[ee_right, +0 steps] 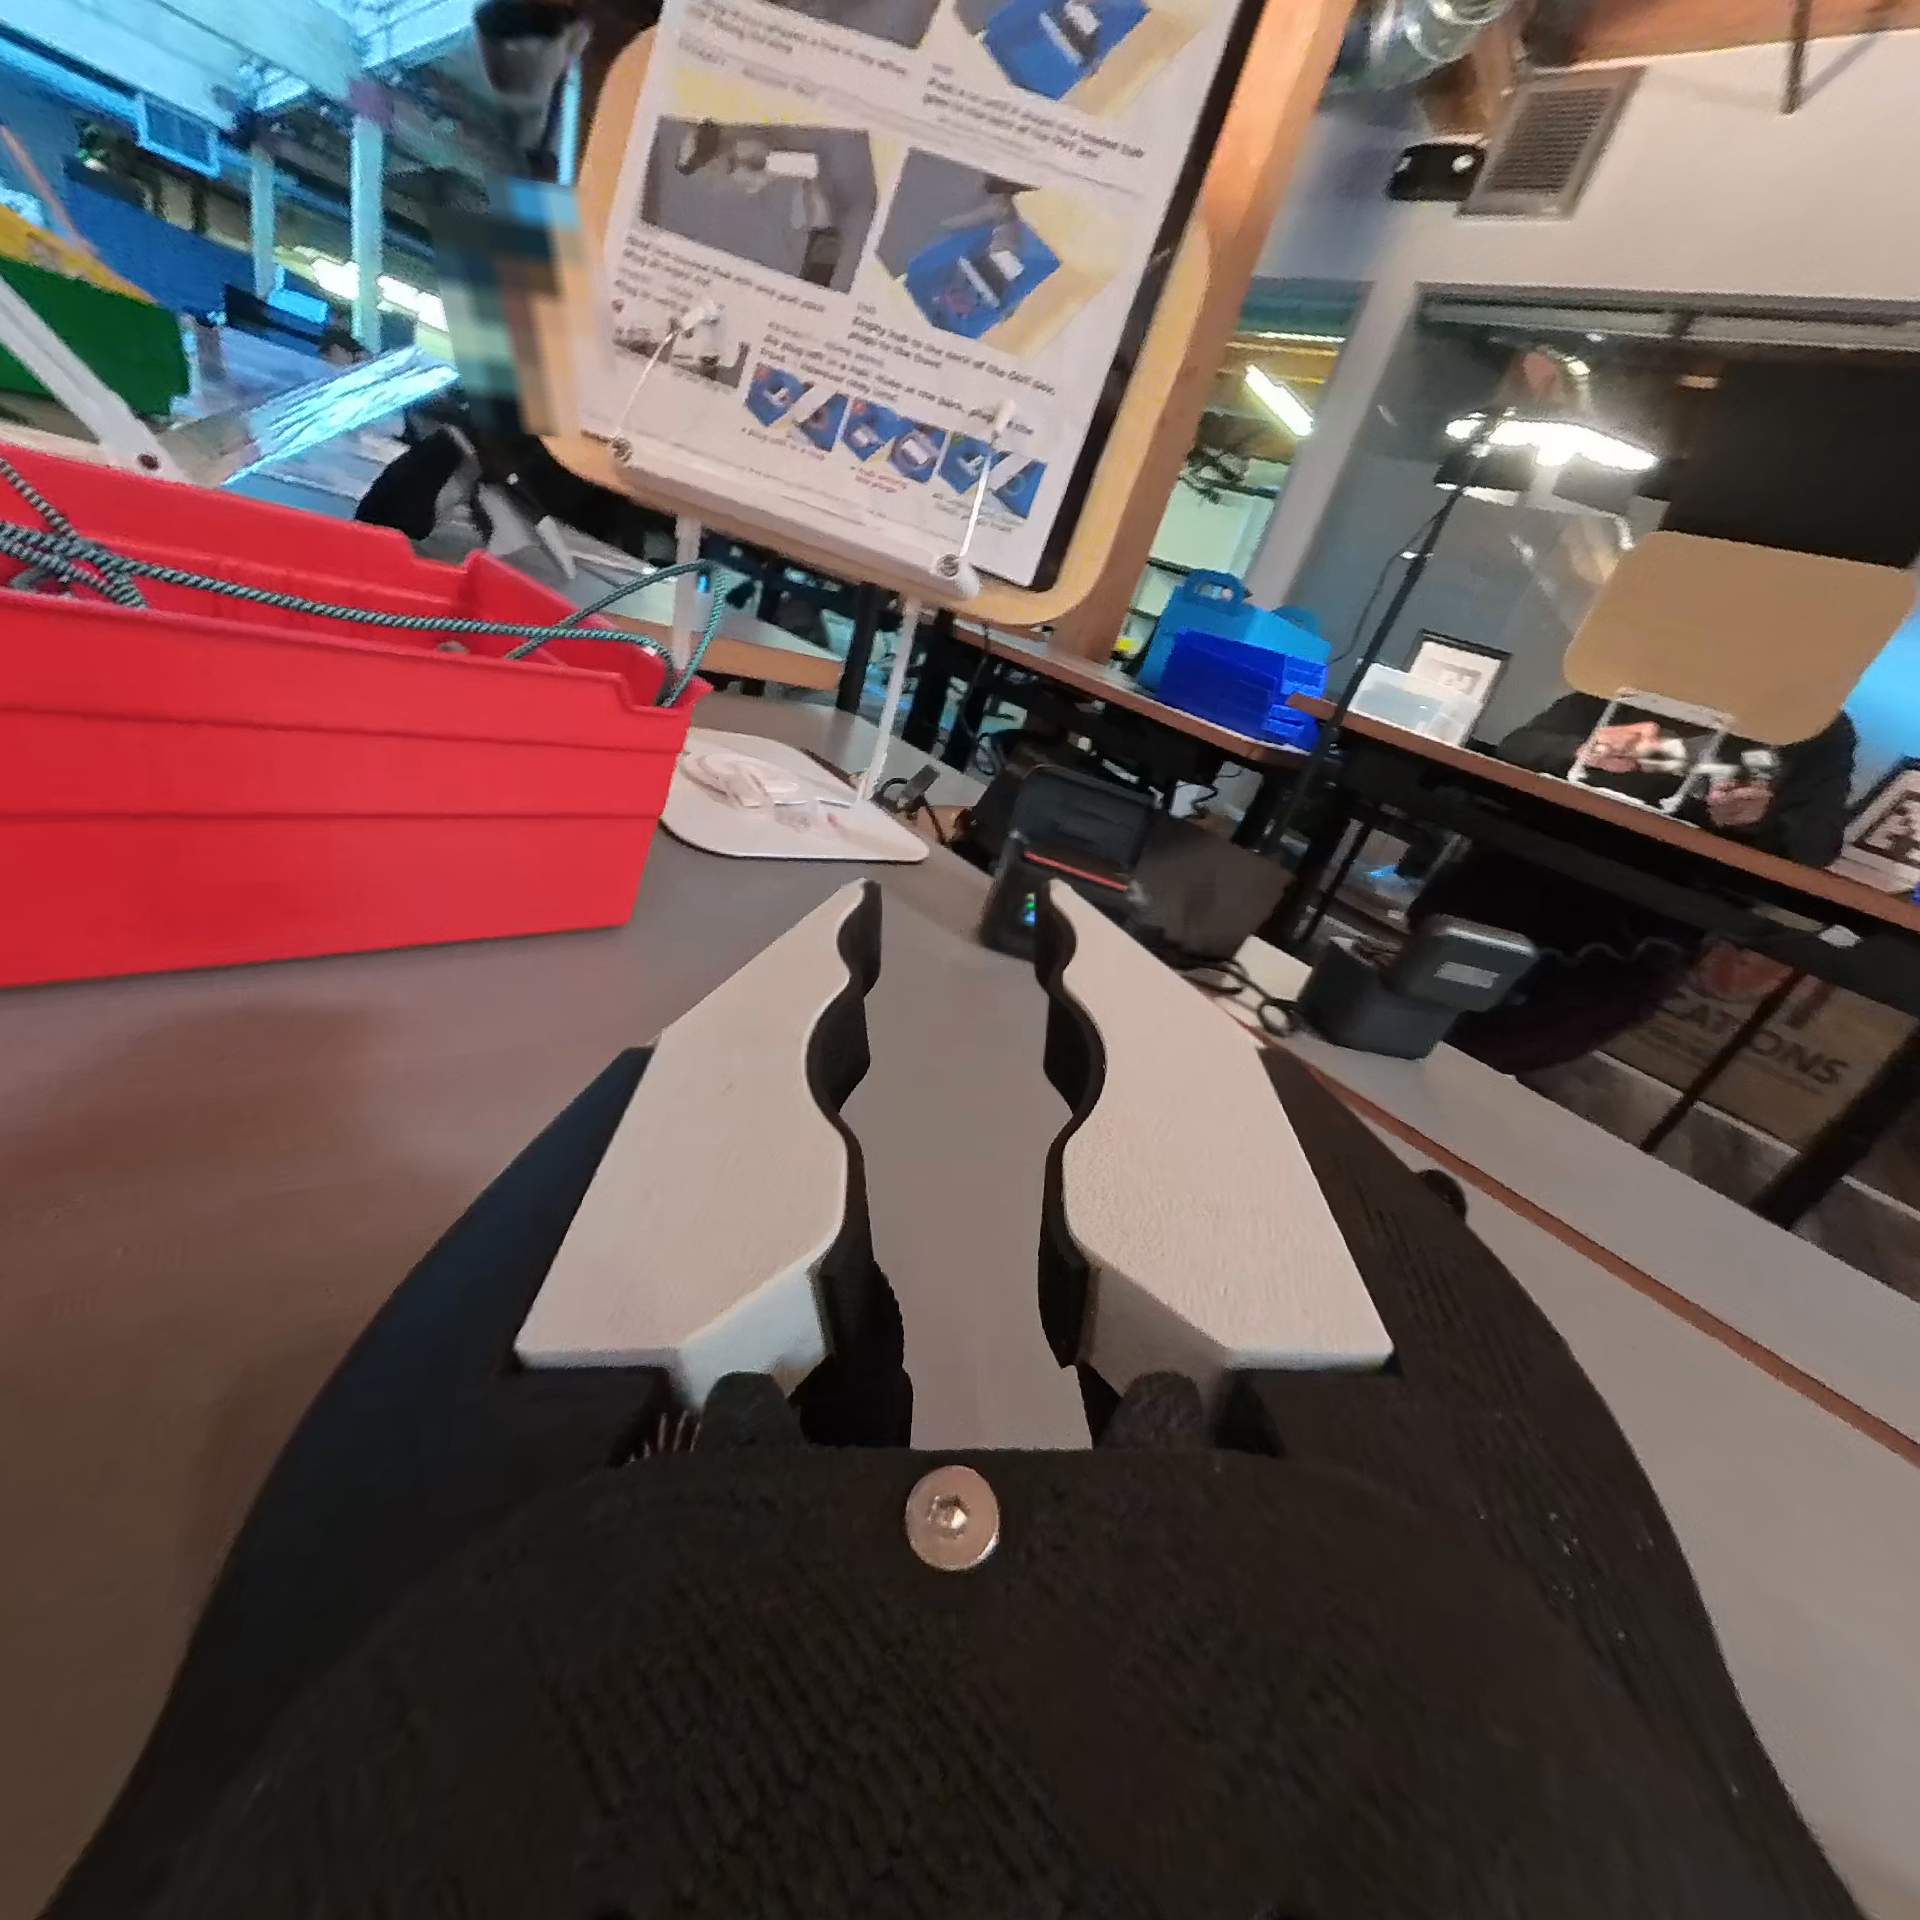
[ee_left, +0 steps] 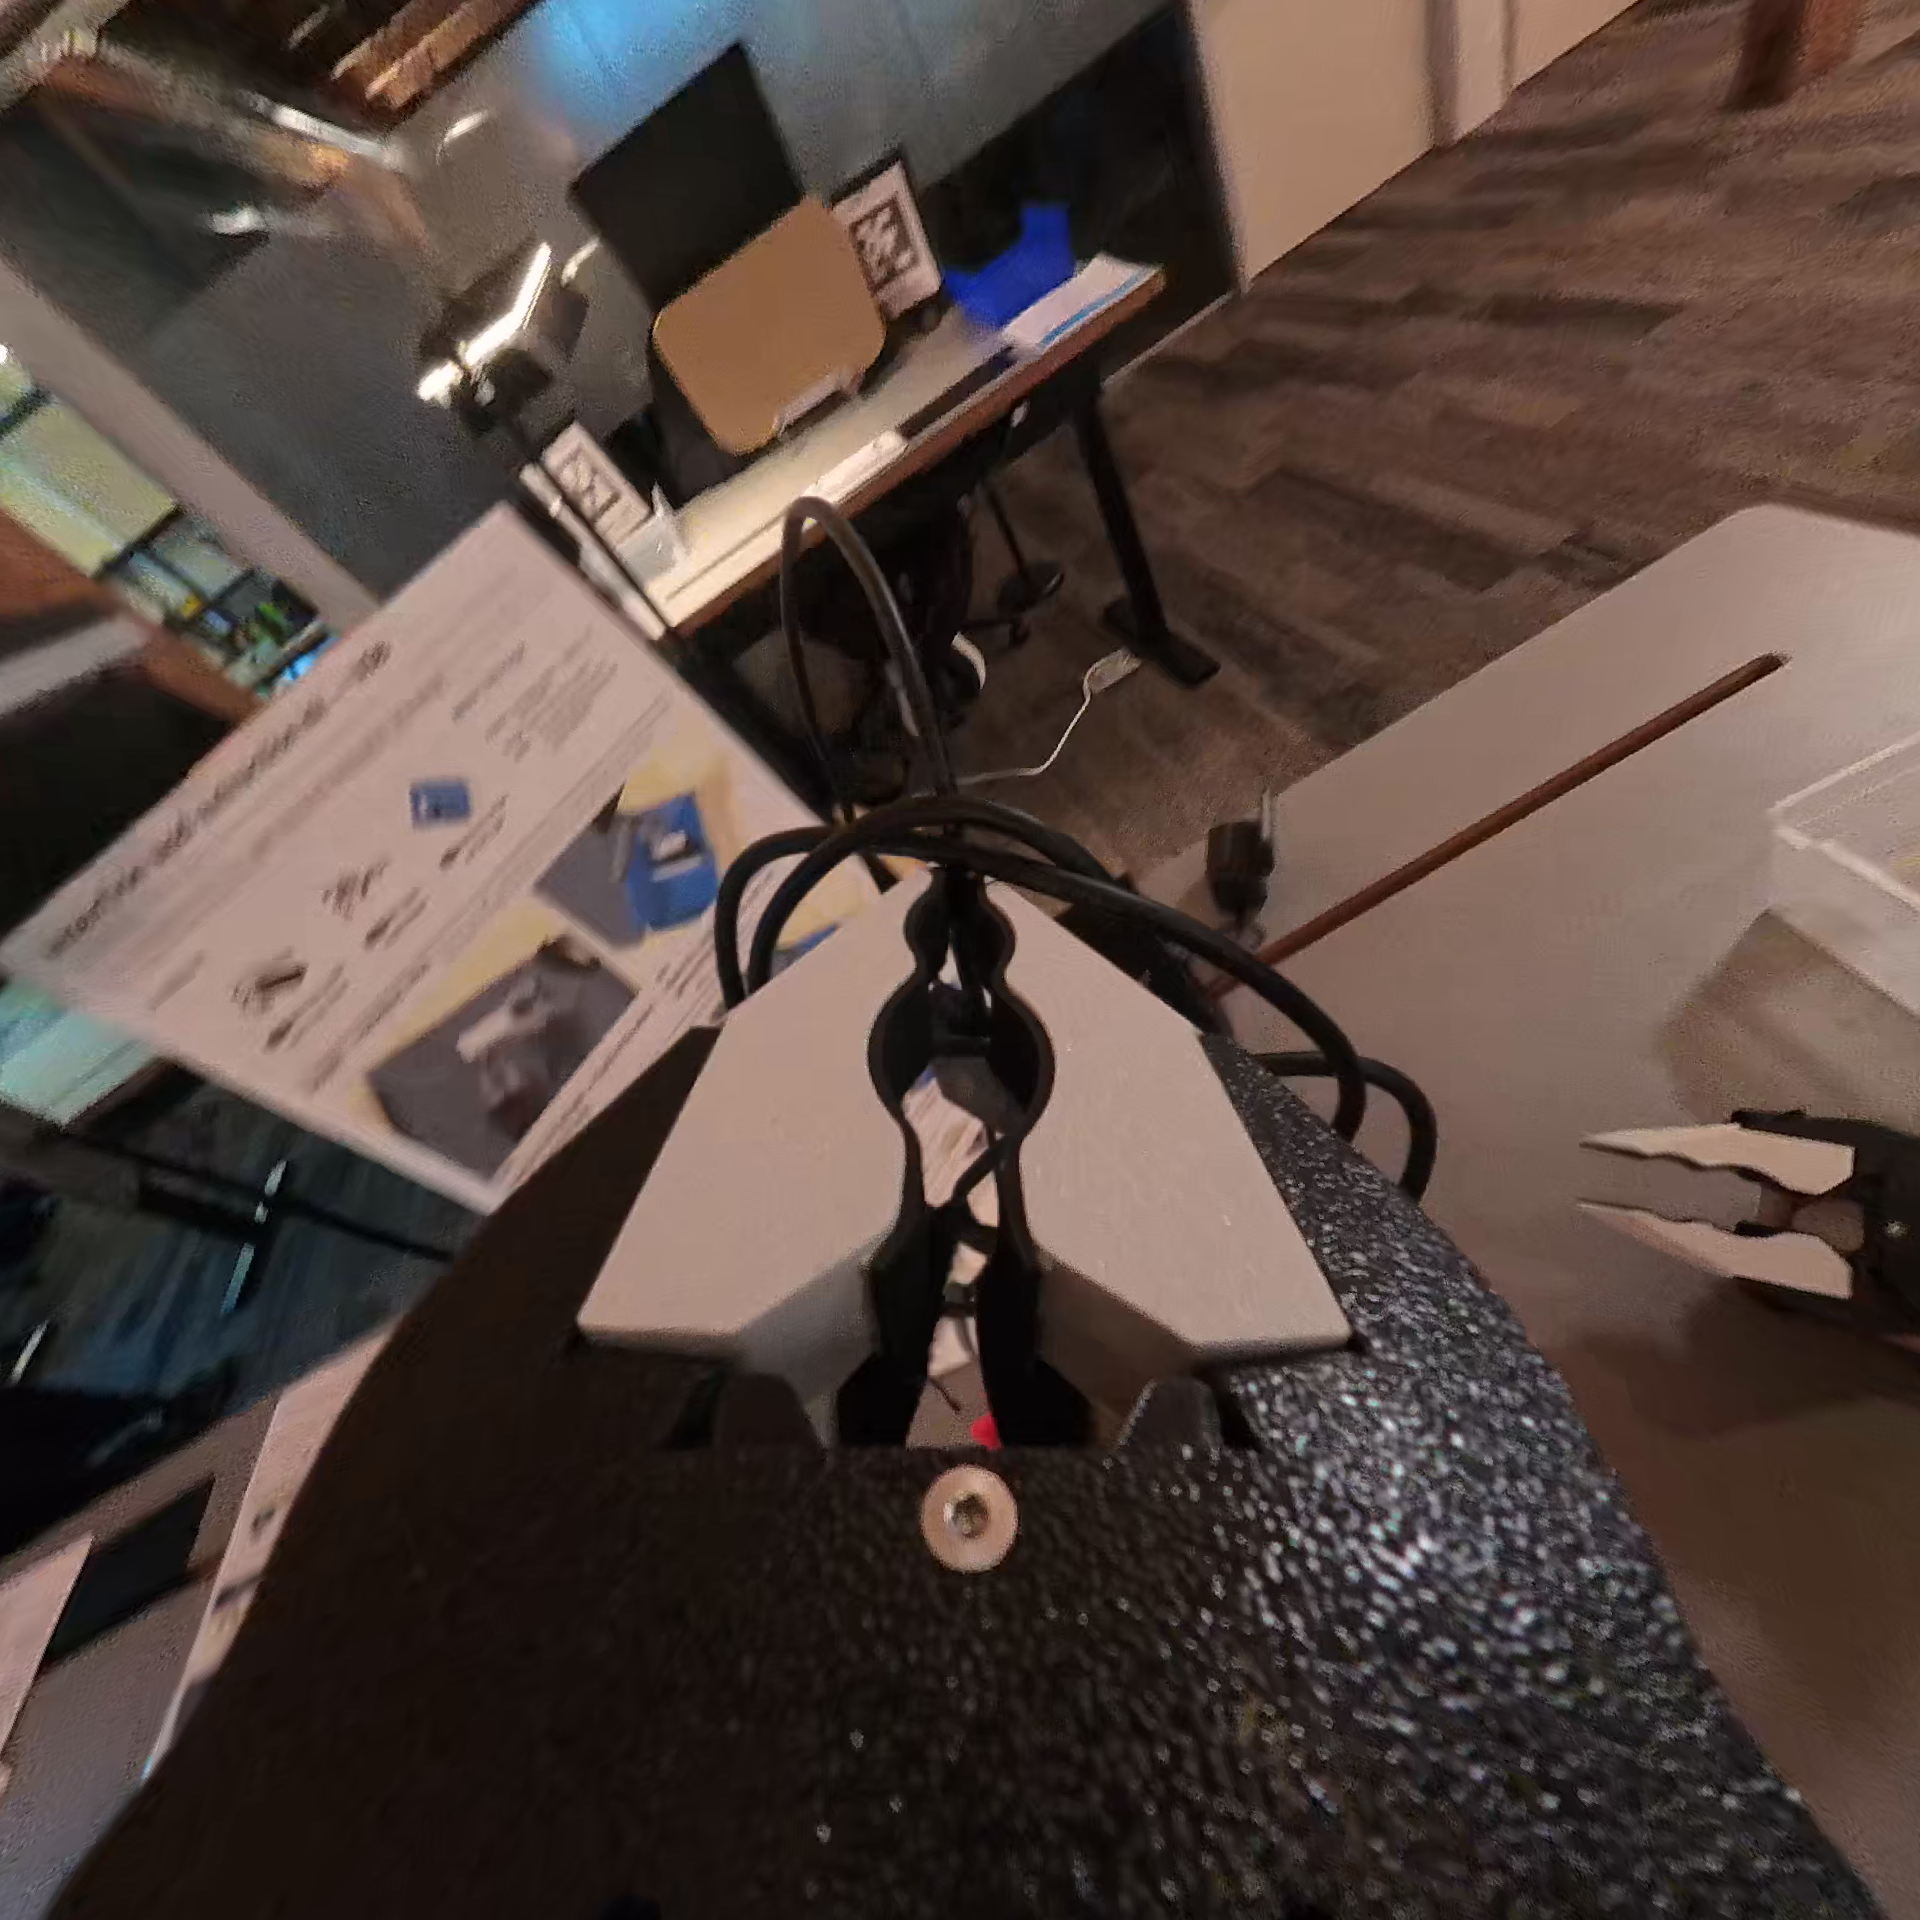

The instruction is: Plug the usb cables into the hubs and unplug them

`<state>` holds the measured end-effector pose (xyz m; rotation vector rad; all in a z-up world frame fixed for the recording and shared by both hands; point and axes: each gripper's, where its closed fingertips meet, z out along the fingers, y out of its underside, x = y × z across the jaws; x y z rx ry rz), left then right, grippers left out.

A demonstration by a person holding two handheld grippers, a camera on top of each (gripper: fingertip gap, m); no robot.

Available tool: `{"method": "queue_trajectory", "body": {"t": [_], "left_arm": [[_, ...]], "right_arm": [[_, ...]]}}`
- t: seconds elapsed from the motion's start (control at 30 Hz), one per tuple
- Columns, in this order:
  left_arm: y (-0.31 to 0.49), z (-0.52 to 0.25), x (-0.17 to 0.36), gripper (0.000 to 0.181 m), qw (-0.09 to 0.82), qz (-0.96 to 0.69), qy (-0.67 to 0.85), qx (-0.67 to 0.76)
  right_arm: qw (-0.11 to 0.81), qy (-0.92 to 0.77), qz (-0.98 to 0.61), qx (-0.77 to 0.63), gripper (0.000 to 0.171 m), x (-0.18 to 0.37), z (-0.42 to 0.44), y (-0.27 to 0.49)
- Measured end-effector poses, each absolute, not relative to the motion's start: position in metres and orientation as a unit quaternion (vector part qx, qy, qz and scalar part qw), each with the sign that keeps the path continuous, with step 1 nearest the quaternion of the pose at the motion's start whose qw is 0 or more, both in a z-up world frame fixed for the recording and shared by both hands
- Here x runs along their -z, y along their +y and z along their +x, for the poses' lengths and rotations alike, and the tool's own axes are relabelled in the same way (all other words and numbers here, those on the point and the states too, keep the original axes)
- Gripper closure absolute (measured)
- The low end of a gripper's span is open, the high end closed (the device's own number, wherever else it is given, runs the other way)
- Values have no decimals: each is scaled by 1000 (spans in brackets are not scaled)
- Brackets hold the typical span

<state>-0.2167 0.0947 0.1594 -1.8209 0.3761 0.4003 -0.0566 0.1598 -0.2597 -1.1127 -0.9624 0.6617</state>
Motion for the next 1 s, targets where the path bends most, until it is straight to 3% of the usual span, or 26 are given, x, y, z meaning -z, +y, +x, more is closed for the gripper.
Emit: {"method": "queue_trajectory", "body": {"t": [0.1, 0.23, 0.5, 0.87, 1.0], "left_arm": [[123, -172, -172, 180, 592, -767, 197, -153], [163, -123, -150, 180, 585, -763, 241, -133], [200, -82, -22, 180, 568, -777, 260, -74], [169, -55, 128, 180, 676, -707, 169, 122], [152, -33, 157, 180, 695, -659, 215, 191]], "right_arm": [[709, -402, -498, -296, 143, 251, -45, 166], [723, -382, -492, -298, 145, 244, -36, 168], [740, -339, -506, -286, 145, 238, -10, 180], [750, -282, -527, -283, 145, 233, 25, 191], [721, -305, -526, -332, 134, 233, 22, 180]]}}
